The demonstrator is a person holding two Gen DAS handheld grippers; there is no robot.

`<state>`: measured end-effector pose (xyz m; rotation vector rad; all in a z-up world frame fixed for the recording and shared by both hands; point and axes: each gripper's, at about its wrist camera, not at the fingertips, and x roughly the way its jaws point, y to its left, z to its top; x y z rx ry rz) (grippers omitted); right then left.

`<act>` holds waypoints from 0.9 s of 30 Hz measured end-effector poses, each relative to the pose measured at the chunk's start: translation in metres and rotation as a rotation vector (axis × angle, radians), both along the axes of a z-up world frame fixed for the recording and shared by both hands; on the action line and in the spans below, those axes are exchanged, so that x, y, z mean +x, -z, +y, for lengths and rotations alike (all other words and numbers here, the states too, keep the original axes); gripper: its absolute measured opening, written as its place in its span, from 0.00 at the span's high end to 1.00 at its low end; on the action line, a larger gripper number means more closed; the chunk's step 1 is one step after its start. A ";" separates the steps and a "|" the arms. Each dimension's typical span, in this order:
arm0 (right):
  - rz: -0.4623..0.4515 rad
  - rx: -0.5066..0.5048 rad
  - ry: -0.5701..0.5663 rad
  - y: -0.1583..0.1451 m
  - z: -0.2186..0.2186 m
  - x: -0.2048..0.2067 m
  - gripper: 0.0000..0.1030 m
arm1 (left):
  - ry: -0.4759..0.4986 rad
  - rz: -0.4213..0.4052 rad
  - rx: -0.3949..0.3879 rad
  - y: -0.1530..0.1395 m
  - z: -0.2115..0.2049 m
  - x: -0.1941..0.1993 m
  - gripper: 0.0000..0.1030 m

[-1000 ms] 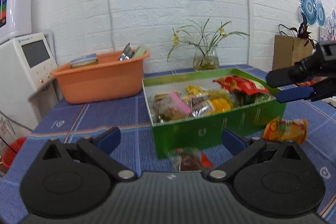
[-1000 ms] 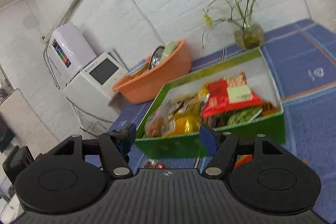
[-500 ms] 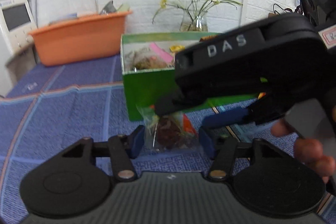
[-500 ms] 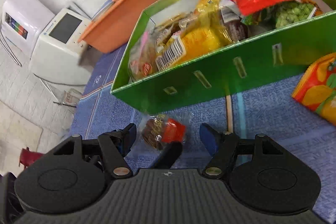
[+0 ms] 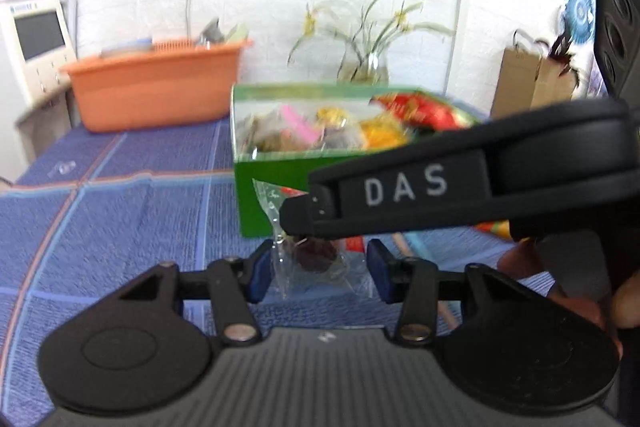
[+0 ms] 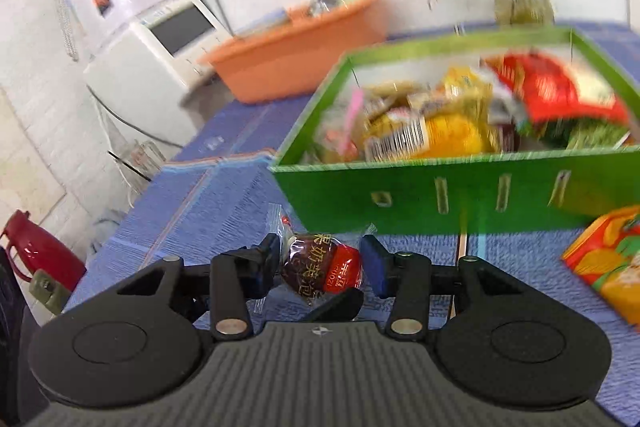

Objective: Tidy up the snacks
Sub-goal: 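Grasp the small clear bag with red label using both tools, then lift the small clear bag into the green box and open both tools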

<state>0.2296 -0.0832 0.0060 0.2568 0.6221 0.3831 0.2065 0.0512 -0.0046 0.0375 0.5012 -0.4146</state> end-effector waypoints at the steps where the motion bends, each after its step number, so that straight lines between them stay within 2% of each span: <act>1: -0.020 -0.002 -0.006 -0.006 -0.002 -0.006 0.24 | -0.002 -0.020 -0.005 -0.006 0.000 -0.006 0.54; 6: -0.122 -0.055 -0.031 -0.034 -0.003 -0.027 0.23 | -0.016 -0.108 -0.024 -0.029 -0.003 -0.027 0.54; 9: -0.215 -0.097 -0.043 -0.044 -0.003 -0.043 0.23 | -0.024 -0.160 -0.030 -0.041 -0.006 -0.036 0.54; 15: -0.359 -0.180 -0.035 -0.055 -0.006 -0.070 0.23 | -0.007 -0.211 -0.039 -0.060 -0.015 -0.052 0.54; 24: -0.399 -0.144 0.057 -0.063 -0.055 -0.077 0.23 | 0.086 -0.241 0.001 -0.078 -0.063 -0.049 0.54; 27: -0.395 -0.149 0.113 -0.059 -0.078 -0.074 0.23 | 0.140 -0.219 -0.031 -0.074 -0.086 -0.037 0.56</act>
